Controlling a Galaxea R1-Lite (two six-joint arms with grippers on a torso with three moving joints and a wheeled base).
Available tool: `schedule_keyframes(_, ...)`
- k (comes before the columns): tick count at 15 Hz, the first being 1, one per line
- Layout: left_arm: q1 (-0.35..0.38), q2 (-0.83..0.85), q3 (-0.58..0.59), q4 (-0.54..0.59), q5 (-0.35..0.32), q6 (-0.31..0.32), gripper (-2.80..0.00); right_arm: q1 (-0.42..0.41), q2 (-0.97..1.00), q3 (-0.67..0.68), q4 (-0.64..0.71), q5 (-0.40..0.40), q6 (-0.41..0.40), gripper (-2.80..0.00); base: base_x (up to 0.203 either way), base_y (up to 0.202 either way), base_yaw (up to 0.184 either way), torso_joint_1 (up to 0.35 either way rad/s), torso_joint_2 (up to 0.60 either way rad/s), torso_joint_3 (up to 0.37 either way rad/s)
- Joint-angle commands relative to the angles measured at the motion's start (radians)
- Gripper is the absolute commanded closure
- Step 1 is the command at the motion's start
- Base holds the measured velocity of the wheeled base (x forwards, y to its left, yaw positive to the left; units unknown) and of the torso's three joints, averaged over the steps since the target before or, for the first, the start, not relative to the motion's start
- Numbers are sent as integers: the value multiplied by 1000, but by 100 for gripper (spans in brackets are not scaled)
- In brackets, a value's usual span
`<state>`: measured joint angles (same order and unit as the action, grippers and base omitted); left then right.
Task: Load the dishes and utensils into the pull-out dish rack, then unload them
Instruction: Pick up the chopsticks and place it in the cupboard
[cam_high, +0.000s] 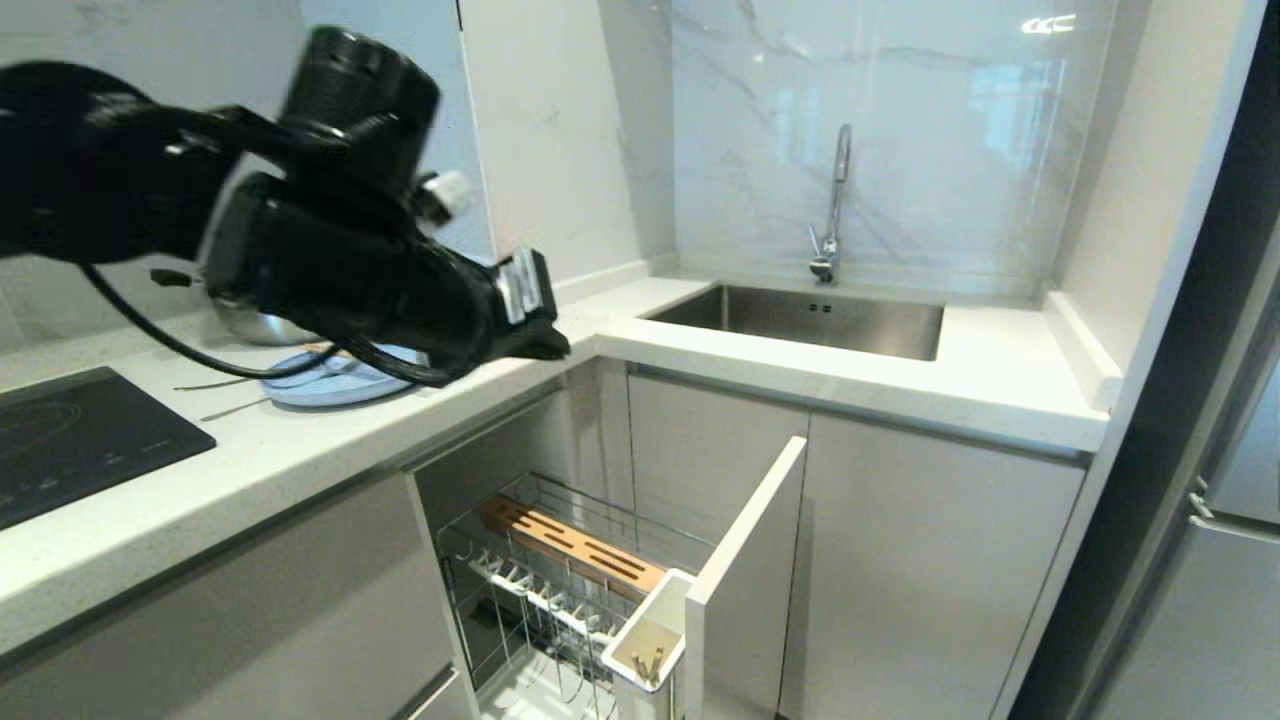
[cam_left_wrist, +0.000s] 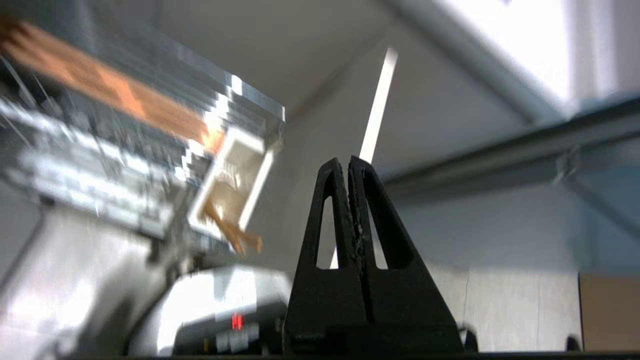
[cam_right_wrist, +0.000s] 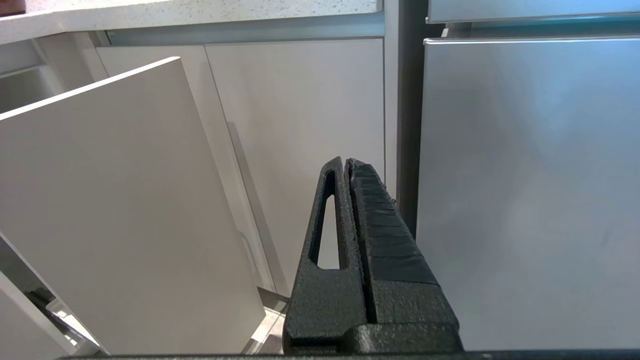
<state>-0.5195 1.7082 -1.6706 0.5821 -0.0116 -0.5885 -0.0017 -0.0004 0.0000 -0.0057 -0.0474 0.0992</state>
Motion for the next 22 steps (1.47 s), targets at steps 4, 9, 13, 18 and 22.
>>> schedule_keyframes(4, 182, -299, -25, -7, 134, 168, 0, 0, -4, 0, 0, 0, 0, 0, 0, 0, 0, 0, 0, 0)
schedule_keyframes(9, 302, -399, -28, -50, 232, 258, 0, 0, -4, 0, 0, 0, 0, 0, 0, 0, 0, 0, 0, 0)
schedule_keyframes(13, 382, -452, -35, -54, 300, 316, 0, 0, -4, 0, 0, 0, 0, 0, 0, 0, 0, 0, 0, 0)
schedule_keyframes(18, 568, -423, -80, -125, 321, 323, 0, 0, -4, 0, 0, 0, 0, 0, 0, 0, 0, 0, 0, 0)
schedule_keyframes(22, 575, -313, -112, -121, 339, 285, 0, 0, -4, 0, 0, 0, 0, 0, 0, 0, 0, 0, 0, 0)
